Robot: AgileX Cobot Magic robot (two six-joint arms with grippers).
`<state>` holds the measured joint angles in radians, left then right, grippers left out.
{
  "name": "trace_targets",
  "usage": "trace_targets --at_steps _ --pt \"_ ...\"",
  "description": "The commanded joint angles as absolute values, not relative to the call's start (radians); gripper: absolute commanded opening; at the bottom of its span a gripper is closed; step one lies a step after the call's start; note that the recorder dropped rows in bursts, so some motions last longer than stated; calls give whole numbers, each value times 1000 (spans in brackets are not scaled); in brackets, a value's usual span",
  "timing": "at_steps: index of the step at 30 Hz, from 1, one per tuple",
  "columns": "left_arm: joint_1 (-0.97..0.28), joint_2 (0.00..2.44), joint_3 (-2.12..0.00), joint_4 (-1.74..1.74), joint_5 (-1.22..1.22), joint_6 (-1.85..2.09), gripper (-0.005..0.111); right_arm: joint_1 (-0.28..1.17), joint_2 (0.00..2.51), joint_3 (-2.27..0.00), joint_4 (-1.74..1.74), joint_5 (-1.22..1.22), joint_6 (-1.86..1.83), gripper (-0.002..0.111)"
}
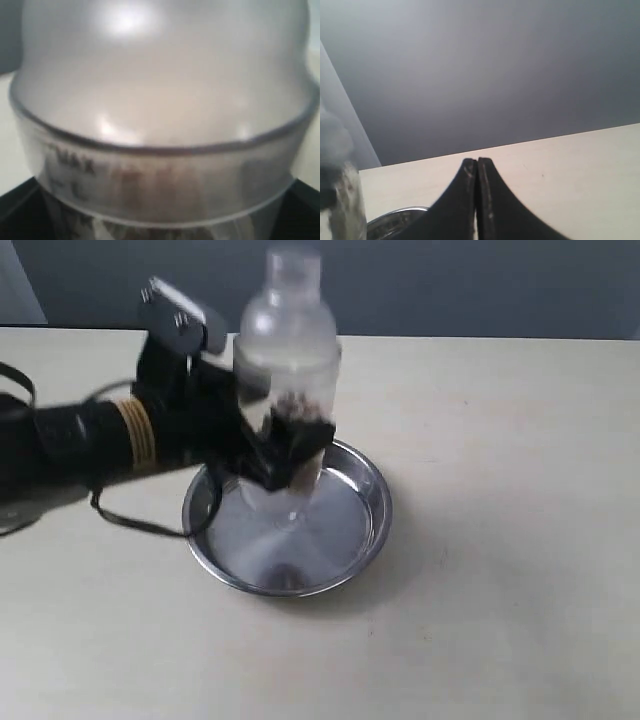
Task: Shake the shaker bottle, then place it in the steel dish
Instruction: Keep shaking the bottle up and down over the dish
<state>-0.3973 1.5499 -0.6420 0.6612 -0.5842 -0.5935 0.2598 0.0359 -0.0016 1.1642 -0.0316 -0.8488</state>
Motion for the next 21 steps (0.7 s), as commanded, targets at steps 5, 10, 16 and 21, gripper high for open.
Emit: trace_targets --at_steps 5,10,16,21 --pt "-391 1435 -698 713 -682 -590 0 259 32 0 1165 -36 -852 -1" --pt "-390 1590 -654 692 -613 -648 0 259 32 0 1165 -35 -852 -1" --pt "-375 1417 -697 685 -808 -614 0 259 32 0 1165 -35 -852 -1" --pt "-406 1548 -664 664 -530 -570 0 259 32 0 1165 -35 -852 -1"
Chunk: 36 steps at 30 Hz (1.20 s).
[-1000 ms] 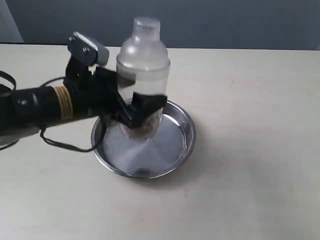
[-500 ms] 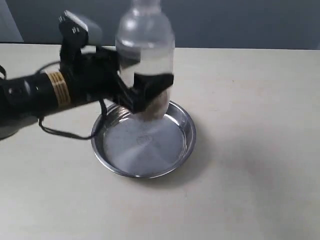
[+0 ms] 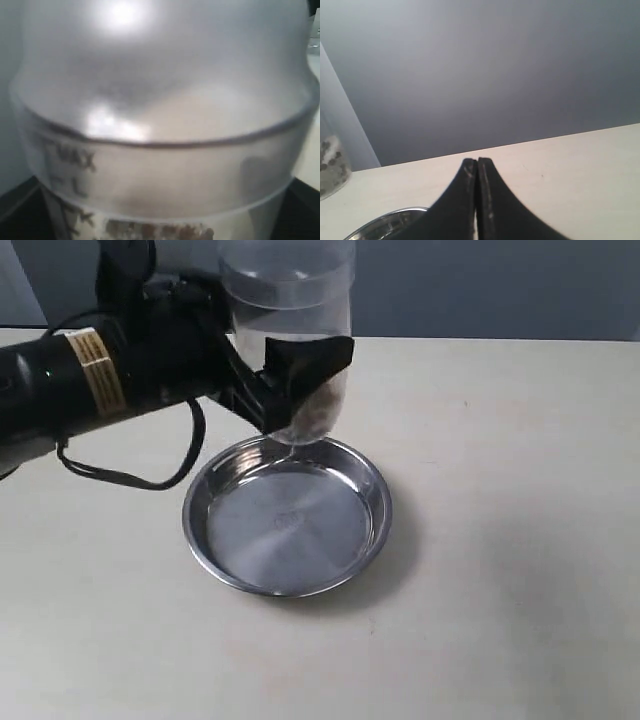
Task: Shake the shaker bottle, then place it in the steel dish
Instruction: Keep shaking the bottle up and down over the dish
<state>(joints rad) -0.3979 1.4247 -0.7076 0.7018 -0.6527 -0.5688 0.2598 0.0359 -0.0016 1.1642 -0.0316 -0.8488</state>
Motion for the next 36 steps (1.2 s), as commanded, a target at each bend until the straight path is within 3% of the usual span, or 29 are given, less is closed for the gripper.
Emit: trace_targets --at_steps 1,6,9,12,15,19,24,28,32,36 --pt "-394 1573 -641 655 -590 -582 0 259 32 0 1165 -35 -852 -1" --pt "-367 1482 -636 617 -939 -595 0 259 32 0 1165 -35 -852 -1" --pt "-390 1406 -670 667 -706 -534 0 259 32 0 1165 -35 -852 -1" --pt "-414 1515 -630 667 -517 -531 0 259 32 0 1165 -33 -852 -1" --pt "-385 1585 -560 657 -770 -540 0 259 32 0 1165 -33 -852 -1" --pt "-375 1482 -575 573 -1069 -538 0 259 32 0 1165 -35 -852 -1" --pt "-424 1441 -637 617 -563 -441 0 259 32 0 1165 -35 -852 -1" --pt "-389 1476 -595 623 -715 -496 0 259 32 0 1165 -34 -852 -1" --pt "-381 1325 -628 611 -916 -512 0 259 32 0 1165 -34 -852 -1" --pt "-381 1320 -660 720 -564 -523 0 259 32 0 1165 -34 -852 -1"
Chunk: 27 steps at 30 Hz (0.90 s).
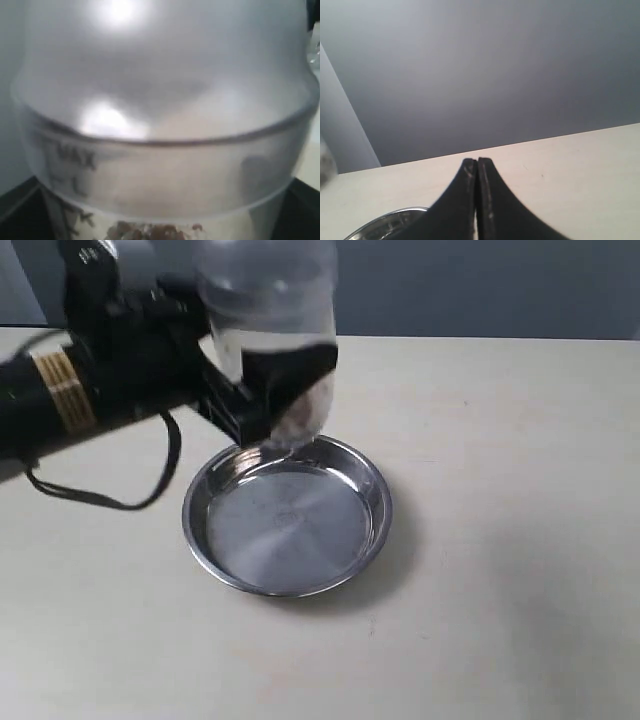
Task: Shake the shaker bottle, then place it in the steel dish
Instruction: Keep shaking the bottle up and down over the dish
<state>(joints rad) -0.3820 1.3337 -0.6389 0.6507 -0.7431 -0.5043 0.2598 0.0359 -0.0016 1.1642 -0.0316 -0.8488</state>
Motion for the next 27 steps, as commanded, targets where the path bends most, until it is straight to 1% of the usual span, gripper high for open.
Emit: trace_targets --at_steps 1,2,4,6,7,11,14,17,19,22,23,24,26,27 --pt "-381 1363 -641 712 -522 -540 0 259 32 0 1165 -34 -852 -1" --pt "-378 1421 -615 685 -526 -569 0 259 32 0 1165 -34 -852 -1" --pt "-359 1488 -570 670 -636 -620 0 259 32 0 1165 -34 -852 -1" --pt "-340 1490 -537 672 -798 -636 0 259 32 0 1165 -34 -852 -1" --pt "-335 1473 -532 664 -842 -654 0 259 32 0 1165 -34 -852 -1" --pt "-322 1392 -539 636 -893 -655 0 259 32 0 1165 -34 -852 -1" --pt "-320 1414 -590 701 -979 -611 0 259 32 0 1165 -34 -852 -1" --pt "-268 1469 -629 827 -949 -743 0 259 32 0 1165 -34 -852 -1" --pt "-223 1502 -624 912 -973 -867 0 259 32 0 1165 -34 -852 -1" --pt "-203 1499 -592 977 -1127 -973 0 259 32 0 1165 -34 -852 -1" --pt "-208 1494 -582 967 -1200 -956 0 259 32 0 1165 -34 -852 -1" --pt "-222 1495 -578 930 -1221 -893 0 259 32 0 1165 -34 -852 -1" --pt "-228 1500 -590 851 -1142 -792 0 259 32 0 1165 -34 -852 -1" --pt "-231 1509 -614 803 -1013 -780 0 259 32 0 1165 -34 -852 -1"
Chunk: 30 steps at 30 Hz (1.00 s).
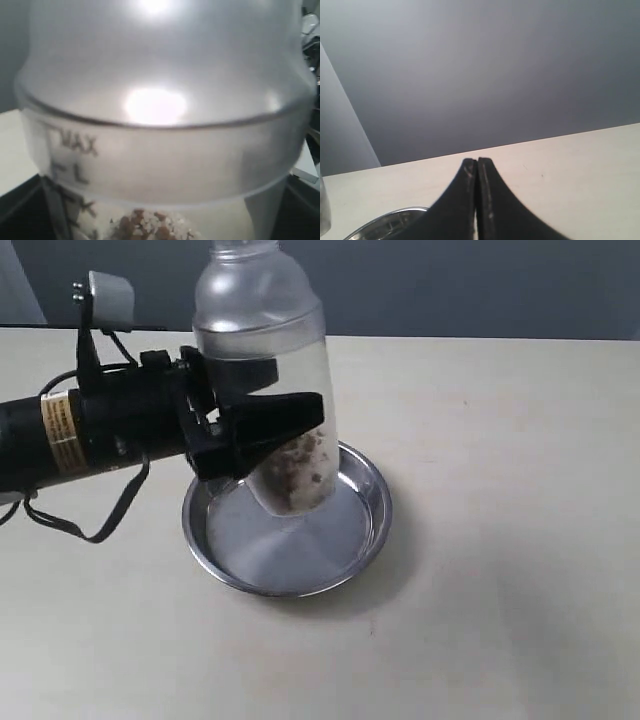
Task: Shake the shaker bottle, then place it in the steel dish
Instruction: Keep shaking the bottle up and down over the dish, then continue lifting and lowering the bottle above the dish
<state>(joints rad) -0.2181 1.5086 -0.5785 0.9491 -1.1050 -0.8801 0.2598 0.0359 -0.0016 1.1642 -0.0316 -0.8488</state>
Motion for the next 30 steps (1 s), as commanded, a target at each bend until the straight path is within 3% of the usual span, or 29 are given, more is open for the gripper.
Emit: trace_targets --at_steps 1,5,8,12,15,17,20,24,27,30 --pt "-231 1526 -635 769 -933 -782 0 259 32 0 1165 -34 -852 -1" --pt "-231 1529 -661 817 -766 -928 0 259 32 0 1165 -34 -852 -1" --pt "-309 1447 -646 966 -693 -886 0 259 32 0 1165 -38 -852 -1" --pt "-430 1423 -674 613 -420 -308 0 259 32 0 1165 -34 -852 -1" --pt "-438 1415 -684 341 -334 -288 0 259 32 0 1165 -34 -852 -1" --pt "-514 1321 -646 549 -415 -475 0 259 32 0 1165 -38 -852 -1" --pt "-453 1422 -658 132 -468 -234 0 259 32 0 1165 -35 -852 -1" --pt "-452 1384 -641 657 -667 -673 0 259 32 0 1165 -35 -852 -1" --pt "-428 1510 -678 282 -479 -441 0 259 32 0 1165 -35 -852 -1" --pt "-442 1436 -628 644 -677 -757 0 259 32 0 1165 -43 -852 -1"
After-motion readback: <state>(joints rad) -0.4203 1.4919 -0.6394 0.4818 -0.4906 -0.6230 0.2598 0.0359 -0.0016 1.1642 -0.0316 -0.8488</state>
